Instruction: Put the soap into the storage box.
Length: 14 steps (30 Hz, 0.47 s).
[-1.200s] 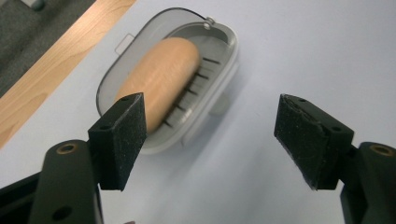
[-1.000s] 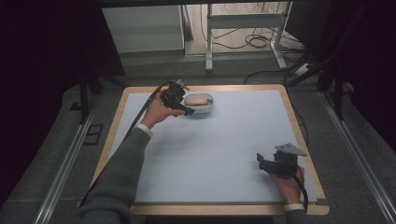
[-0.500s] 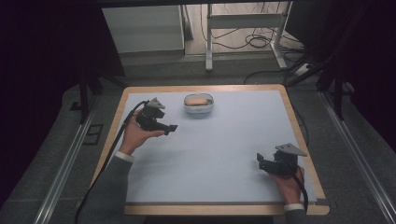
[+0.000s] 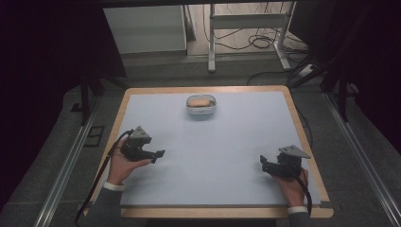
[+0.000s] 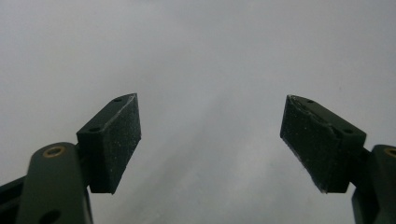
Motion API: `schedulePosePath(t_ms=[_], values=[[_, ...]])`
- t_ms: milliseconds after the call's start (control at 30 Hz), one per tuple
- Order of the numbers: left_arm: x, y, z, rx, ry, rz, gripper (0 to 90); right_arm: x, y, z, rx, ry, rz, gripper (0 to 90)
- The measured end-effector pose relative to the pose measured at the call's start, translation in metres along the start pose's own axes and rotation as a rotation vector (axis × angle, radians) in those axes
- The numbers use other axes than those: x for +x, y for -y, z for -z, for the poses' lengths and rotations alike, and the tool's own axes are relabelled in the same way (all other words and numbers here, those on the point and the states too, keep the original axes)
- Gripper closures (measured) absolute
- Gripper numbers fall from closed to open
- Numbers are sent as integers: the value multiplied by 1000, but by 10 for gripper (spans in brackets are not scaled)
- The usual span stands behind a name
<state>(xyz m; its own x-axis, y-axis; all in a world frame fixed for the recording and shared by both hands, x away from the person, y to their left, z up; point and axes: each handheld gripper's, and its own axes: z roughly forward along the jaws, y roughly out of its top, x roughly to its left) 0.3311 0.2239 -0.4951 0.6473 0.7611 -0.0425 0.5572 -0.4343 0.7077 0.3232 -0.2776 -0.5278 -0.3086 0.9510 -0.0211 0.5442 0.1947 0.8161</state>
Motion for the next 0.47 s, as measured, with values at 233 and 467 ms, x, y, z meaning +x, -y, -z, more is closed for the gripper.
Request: schedulePosePath(t_ms=[233,467], values=[[0,14,-1,19,7,21,206,0,0,0,0,0,1,101],[3,19,-6,28,20,41,203,-1,0,1,-12,-11,-7,100]])
